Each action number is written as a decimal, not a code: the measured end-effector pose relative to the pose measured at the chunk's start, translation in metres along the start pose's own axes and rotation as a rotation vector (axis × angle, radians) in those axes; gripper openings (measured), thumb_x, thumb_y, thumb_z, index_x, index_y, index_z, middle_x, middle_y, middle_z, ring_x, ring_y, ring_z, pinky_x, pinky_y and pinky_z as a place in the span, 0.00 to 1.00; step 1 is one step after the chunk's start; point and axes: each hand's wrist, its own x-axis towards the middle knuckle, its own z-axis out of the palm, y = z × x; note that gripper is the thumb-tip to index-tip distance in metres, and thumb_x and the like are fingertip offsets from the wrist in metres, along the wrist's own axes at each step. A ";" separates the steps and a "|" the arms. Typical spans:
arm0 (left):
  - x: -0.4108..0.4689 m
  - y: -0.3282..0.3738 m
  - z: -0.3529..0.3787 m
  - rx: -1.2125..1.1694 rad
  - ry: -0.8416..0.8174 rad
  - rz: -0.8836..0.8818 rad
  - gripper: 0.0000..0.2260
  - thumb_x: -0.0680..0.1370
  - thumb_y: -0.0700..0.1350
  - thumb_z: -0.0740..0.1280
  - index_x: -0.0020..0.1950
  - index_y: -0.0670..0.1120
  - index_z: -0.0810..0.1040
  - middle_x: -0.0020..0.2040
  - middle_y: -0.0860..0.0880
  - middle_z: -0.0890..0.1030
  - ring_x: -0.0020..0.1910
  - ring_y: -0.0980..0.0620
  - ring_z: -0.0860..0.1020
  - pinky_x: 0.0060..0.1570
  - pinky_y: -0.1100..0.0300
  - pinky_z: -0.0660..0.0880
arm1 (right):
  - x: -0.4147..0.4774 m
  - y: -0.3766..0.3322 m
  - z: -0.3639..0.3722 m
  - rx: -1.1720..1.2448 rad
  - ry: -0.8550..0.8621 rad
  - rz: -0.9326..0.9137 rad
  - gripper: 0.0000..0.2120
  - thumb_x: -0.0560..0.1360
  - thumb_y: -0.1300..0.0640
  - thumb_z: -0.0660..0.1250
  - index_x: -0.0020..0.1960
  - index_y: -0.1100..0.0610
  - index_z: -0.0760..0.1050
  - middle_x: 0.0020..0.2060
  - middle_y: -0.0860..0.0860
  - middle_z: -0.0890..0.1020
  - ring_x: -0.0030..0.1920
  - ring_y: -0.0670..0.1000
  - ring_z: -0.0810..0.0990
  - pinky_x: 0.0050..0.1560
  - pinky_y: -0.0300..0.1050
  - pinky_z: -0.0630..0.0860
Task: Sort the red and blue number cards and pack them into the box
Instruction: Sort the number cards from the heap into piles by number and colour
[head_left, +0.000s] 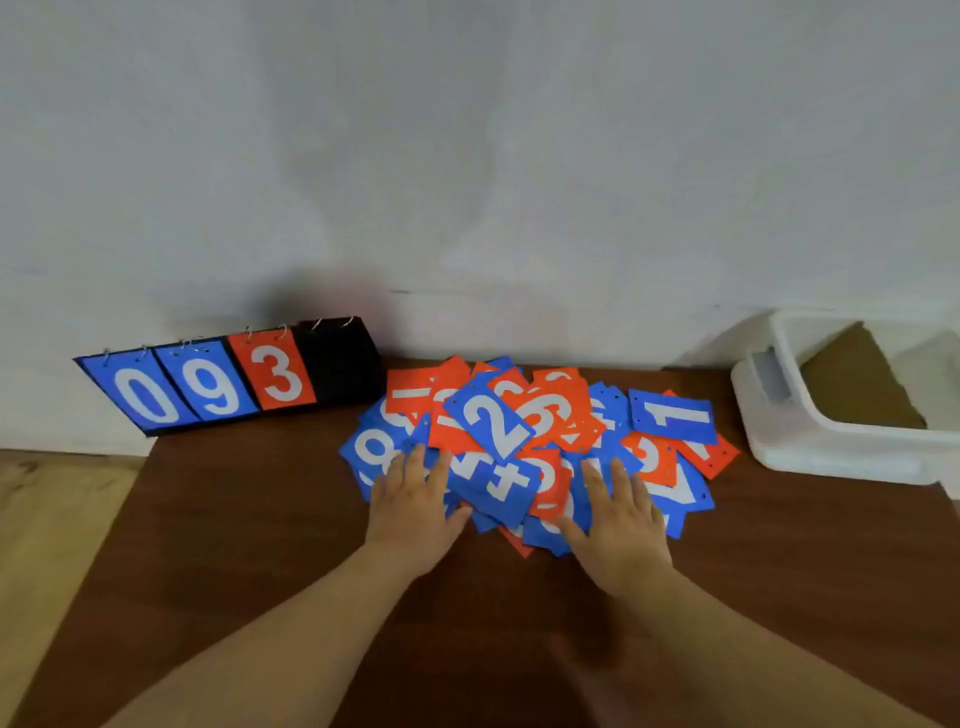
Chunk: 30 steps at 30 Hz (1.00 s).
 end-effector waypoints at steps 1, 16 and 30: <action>0.010 0.001 -0.001 -0.006 -0.003 0.007 0.37 0.80 0.67 0.59 0.83 0.55 0.49 0.83 0.44 0.48 0.82 0.40 0.48 0.78 0.40 0.54 | 0.009 -0.001 0.000 -0.004 -0.007 -0.012 0.40 0.77 0.28 0.53 0.81 0.41 0.41 0.82 0.52 0.44 0.82 0.61 0.44 0.78 0.62 0.53; 0.124 -0.019 -0.006 -0.073 0.112 -0.040 0.34 0.78 0.65 0.65 0.79 0.55 0.58 0.79 0.46 0.60 0.79 0.41 0.58 0.76 0.40 0.61 | 0.123 -0.075 0.013 0.046 0.069 -0.184 0.37 0.76 0.37 0.64 0.80 0.43 0.54 0.77 0.54 0.61 0.77 0.60 0.60 0.75 0.60 0.63; 0.146 -0.045 -0.009 -0.063 0.061 0.011 0.31 0.78 0.64 0.65 0.78 0.54 0.63 0.74 0.51 0.68 0.73 0.45 0.66 0.71 0.45 0.66 | 0.155 -0.092 0.010 0.344 -0.086 -0.038 0.26 0.76 0.48 0.73 0.72 0.43 0.70 0.67 0.48 0.73 0.62 0.49 0.76 0.48 0.38 0.78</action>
